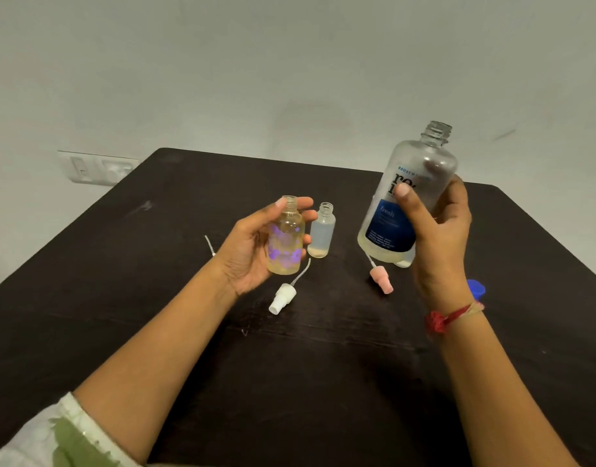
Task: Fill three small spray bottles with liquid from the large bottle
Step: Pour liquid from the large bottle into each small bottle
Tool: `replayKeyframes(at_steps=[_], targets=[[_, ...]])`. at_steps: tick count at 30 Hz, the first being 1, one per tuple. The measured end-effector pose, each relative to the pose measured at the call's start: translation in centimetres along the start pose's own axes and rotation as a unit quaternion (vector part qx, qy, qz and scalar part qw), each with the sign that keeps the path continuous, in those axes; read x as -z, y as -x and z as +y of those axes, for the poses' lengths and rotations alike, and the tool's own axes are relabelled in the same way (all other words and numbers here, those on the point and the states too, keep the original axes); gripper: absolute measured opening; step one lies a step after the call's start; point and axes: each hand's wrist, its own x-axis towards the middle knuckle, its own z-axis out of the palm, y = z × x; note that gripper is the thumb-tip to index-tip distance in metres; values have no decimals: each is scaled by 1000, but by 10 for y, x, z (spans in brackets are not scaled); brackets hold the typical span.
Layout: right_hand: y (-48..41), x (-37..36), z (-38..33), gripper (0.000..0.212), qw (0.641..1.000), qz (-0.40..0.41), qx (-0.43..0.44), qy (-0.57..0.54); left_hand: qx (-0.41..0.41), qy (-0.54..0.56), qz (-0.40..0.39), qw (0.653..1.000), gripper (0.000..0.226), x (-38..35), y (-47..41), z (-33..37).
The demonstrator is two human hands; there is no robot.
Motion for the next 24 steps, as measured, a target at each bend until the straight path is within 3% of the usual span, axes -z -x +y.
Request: replayKeyframes(at_steps=[6, 13, 20, 24], targets=[[1, 2, 6, 72, 981, 6, 99, 165, -16, -28, 21, 999, 29, -10, 5, 5], [3, 1, 6, 75, 947, -7, 183, 263, -45, -60, 14, 997, 25, -10, 0, 1], [5, -1, 11, 69, 883, -75, 273, 375, -44, -72, 7, 996, 28, -10, 0, 2], [5, -3, 14, 70, 859, -112, 297, 402, -42, -69, -8, 997, 17, -9, 0, 1]])
